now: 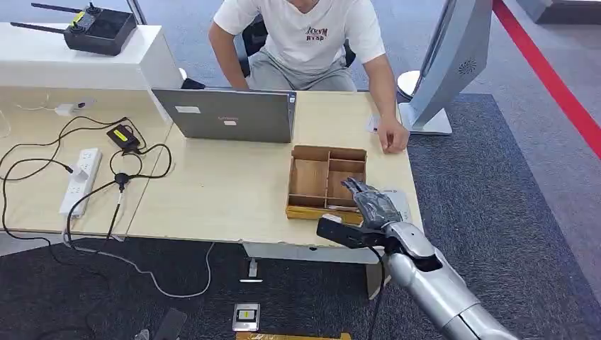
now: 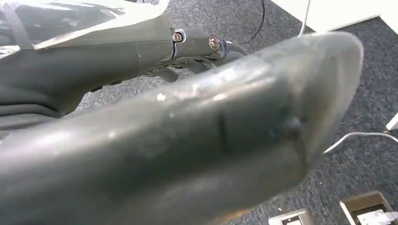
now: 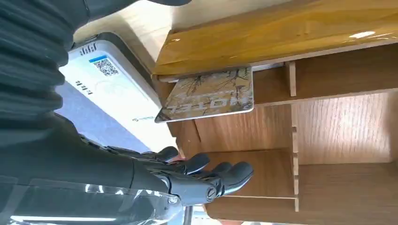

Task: Pass the card to the sensor for recognition and then transmit it.

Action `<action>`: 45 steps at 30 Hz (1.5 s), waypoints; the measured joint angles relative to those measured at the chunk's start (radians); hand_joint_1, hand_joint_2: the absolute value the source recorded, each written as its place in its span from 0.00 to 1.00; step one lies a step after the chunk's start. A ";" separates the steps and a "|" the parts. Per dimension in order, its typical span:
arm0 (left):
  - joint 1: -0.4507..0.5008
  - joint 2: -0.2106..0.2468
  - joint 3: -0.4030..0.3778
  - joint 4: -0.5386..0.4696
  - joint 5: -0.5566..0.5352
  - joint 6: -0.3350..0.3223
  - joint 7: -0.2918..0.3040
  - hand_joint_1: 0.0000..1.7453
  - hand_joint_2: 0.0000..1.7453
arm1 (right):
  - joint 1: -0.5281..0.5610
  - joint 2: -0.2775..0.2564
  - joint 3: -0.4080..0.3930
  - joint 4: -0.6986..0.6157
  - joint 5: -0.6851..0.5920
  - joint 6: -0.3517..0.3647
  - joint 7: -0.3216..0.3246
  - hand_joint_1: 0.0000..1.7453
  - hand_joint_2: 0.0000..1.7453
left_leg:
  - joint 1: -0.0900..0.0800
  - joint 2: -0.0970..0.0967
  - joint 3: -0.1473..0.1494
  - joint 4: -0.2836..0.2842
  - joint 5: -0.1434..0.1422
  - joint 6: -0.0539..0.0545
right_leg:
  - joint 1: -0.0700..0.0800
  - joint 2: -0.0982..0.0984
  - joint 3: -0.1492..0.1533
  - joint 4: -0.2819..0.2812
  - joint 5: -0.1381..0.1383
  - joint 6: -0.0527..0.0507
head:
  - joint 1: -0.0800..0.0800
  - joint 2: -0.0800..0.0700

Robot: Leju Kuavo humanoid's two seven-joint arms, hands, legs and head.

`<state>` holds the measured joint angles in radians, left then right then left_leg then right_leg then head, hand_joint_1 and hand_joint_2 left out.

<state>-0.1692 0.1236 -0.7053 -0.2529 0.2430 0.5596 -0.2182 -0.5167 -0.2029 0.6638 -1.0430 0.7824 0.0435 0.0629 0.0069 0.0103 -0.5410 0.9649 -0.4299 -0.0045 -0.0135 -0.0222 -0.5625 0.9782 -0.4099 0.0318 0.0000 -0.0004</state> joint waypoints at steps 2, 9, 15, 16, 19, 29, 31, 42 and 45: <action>0.000 -0.001 0.000 0.000 -0.001 0.000 0.000 0.00 0.00 | 0.000 0.001 0.000 0.000 0.000 0.000 0.000 0.00 1.00 | 0.000 0.000 0.000 0.000 0.000 0.000 | 0.000 0.000 0.000 0.000 0.000 0.000 | 0.000 0.000; -0.001 -0.003 -0.003 -0.002 -0.002 0.003 0.000 0.00 0.00 | -0.001 0.004 0.000 -0.004 0.000 0.000 0.000 0.03 1.00 | 0.000 0.000 0.000 0.000 0.000 0.000 | 0.000 0.000 0.000 0.000 0.000 0.000 | 0.000 0.000; -0.001 -0.003 -0.008 -0.003 -0.002 0.004 0.000 0.00 0.00 | -0.001 0.005 0.000 -0.004 -0.005 0.005 -0.003 1.00 1.00 | 0.000 0.000 0.000 0.000 0.000 0.000 | 0.000 0.000 0.000 0.000 0.000 0.000 | 0.000 0.000; -0.001 -0.003 -0.008 -0.003 -0.002 0.004 0.000 0.00 0.00 | -0.001 0.005 0.001 -0.003 -0.006 0.006 -0.005 1.00 1.00 | 0.000 0.000 0.000 0.000 0.000 0.000 | 0.000 0.000 0.000 0.000 0.000 0.000 | 0.000 0.000; -0.001 -0.003 -0.008 -0.004 0.000 0.005 0.000 0.00 0.00 | -0.001 0.005 0.000 -0.004 -0.008 0.010 -0.011 1.00 1.00 | 0.000 0.000 0.000 0.000 0.000 0.000 | 0.000 0.000 0.000 0.000 0.000 0.000 | 0.000 0.000; 0.001 -0.003 -0.008 -0.007 0.000 0.006 0.000 0.00 0.00 | -0.003 0.004 0.000 -0.003 -0.018 0.019 -0.011 1.00 1.00 | 0.000 0.000 0.000 0.000 0.000 0.000 | 0.000 0.000 0.000 0.000 0.000 0.000 | 0.000 0.000; 0.001 -0.003 -0.008 -0.007 0.000 0.006 0.000 0.00 0.00 | -0.003 0.003 0.000 -0.003 -0.021 0.019 -0.011 1.00 1.00 | 0.000 0.000 0.000 0.000 0.000 0.000 | 0.000 0.000 0.000 0.000 0.000 0.000 | 0.000 0.000; 0.002 -0.003 -0.008 -0.008 0.000 0.008 0.000 0.00 0.00 | 0.000 0.002 0.000 -0.004 -0.024 0.015 0.000 1.00 1.00 | 0.000 0.000 0.000 0.000 0.000 0.000 | 0.000 0.000 0.000 0.000 0.000 0.000 | 0.000 0.000; 0.003 -0.003 -0.008 -0.008 0.000 0.008 -0.001 0.00 0.00 | 0.000 0.002 -0.001 -0.003 -0.024 0.000 -0.003 1.00 1.00 | 0.000 0.000 0.000 0.000 0.000 0.000 | 0.000 0.000 0.000 0.000 0.000 0.000 | 0.000 0.000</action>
<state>-0.1664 0.1205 -0.7137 -0.2613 0.2434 0.5673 -0.2190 -0.5165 -0.2010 0.6630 -1.0464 0.7588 0.0432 0.0603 0.0069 0.0103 -0.5409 0.9649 -0.4299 -0.0045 -0.0135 -0.0222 -0.5626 0.9783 -0.4099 0.0317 0.0000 -0.0004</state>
